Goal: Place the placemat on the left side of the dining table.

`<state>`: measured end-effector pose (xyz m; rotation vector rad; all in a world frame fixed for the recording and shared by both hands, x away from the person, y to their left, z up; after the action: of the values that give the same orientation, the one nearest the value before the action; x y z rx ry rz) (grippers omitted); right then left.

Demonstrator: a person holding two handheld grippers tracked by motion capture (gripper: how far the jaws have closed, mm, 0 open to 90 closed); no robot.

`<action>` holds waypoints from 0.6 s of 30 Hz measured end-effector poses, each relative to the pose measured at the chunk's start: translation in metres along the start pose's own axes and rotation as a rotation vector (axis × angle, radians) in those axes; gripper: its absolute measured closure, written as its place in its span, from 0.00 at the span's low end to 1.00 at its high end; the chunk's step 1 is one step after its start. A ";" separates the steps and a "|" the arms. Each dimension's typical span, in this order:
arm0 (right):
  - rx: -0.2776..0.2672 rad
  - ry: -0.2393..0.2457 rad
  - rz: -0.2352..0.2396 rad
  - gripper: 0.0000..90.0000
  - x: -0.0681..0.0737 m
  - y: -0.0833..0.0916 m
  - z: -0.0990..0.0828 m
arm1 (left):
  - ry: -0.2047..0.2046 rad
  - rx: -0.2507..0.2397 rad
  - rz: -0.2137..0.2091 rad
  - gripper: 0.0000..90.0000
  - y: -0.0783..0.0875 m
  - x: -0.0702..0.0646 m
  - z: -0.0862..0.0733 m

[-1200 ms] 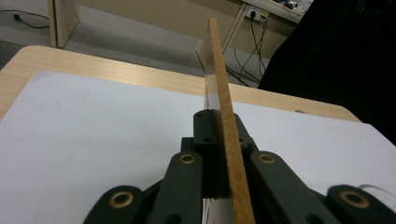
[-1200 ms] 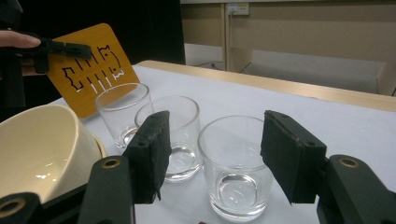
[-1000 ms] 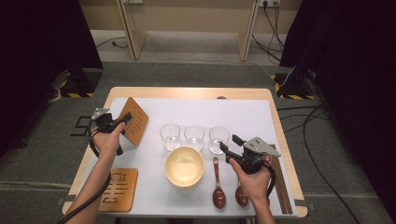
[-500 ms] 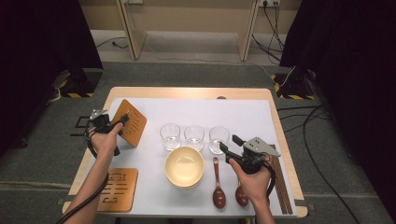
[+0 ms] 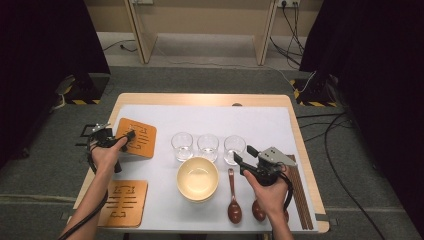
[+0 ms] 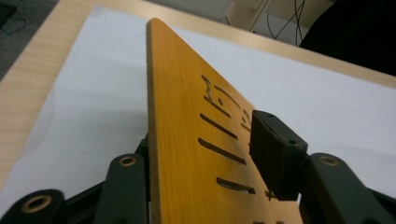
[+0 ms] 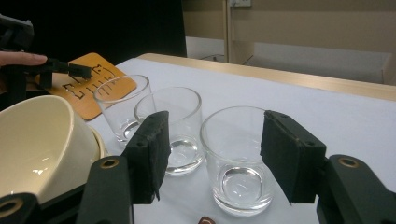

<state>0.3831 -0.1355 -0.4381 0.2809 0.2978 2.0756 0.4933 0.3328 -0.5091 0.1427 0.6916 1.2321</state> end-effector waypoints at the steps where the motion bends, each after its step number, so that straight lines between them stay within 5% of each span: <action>1: -0.001 0.003 -0.001 0.47 0.000 0.000 0.000 | 0.003 0.007 0.003 0.54 0.000 0.002 -0.002; 5: 0.000 0.004 0.000 0.47 0.001 0.000 0.000 | 0.021 0.016 0.009 0.50 0.001 0.010 -0.004; 18: 0.001 0.004 0.002 0.48 0.001 0.001 0.000 | -0.037 0.019 0.061 0.52 0.027 0.020 0.009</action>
<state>0.3813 -0.1350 -0.4373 0.2781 0.3015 2.0783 0.4798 0.3626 -0.4975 0.2032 0.6707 1.2789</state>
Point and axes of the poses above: each handheld gripper's, and its own axes: y roughly backward along the jaws, z roughly out of its top, x roughly to its left, the point moved 4 cm from there along -y, roughly forward along the jaws, and after that the axes turned 5 degrees about -z, right-handed, at the moved point
